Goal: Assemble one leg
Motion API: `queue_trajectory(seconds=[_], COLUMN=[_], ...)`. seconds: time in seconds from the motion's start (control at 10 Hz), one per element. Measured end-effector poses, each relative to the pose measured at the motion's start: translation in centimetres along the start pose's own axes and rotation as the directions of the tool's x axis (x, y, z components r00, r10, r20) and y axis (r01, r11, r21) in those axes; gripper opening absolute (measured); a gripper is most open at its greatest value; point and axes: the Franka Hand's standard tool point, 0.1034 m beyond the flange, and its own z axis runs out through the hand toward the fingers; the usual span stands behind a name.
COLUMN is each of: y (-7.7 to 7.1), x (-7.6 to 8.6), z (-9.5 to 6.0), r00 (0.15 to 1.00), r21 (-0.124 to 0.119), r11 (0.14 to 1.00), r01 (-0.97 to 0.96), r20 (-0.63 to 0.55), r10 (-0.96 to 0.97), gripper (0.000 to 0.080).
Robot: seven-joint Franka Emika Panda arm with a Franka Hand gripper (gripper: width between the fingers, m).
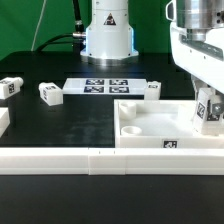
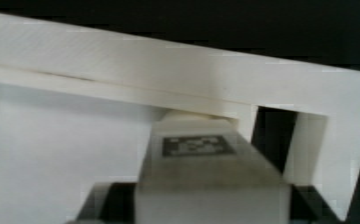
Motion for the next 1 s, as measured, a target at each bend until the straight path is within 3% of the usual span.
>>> queue_trajectory(seconds=[0.1,0.2,0.6,0.9,1.0], y=[0.00,-0.03,0.01,-0.35,-0.54], x=[0.02,0.07,-0.09,-0.53,-0.35], z=[0.02,0.03,-0.04,-0.38,-0.36], r00=[1.000,0.994,0.923,0.712,0.616], r21=[0.000,0.000,-0.014,-0.077,-0.086], r11=[1.000,0.994,0.923,0.709,0.613], r01=[0.029,0.109,0.384,0.701,0.786], r20=[-0.001,0.000,0.003,0.011,0.024], r10=[-0.029,-0.109,-0.384,-0.702,-0.787], gripper=[0.0475,0.0590,0.0646,0.0648,0.0648])
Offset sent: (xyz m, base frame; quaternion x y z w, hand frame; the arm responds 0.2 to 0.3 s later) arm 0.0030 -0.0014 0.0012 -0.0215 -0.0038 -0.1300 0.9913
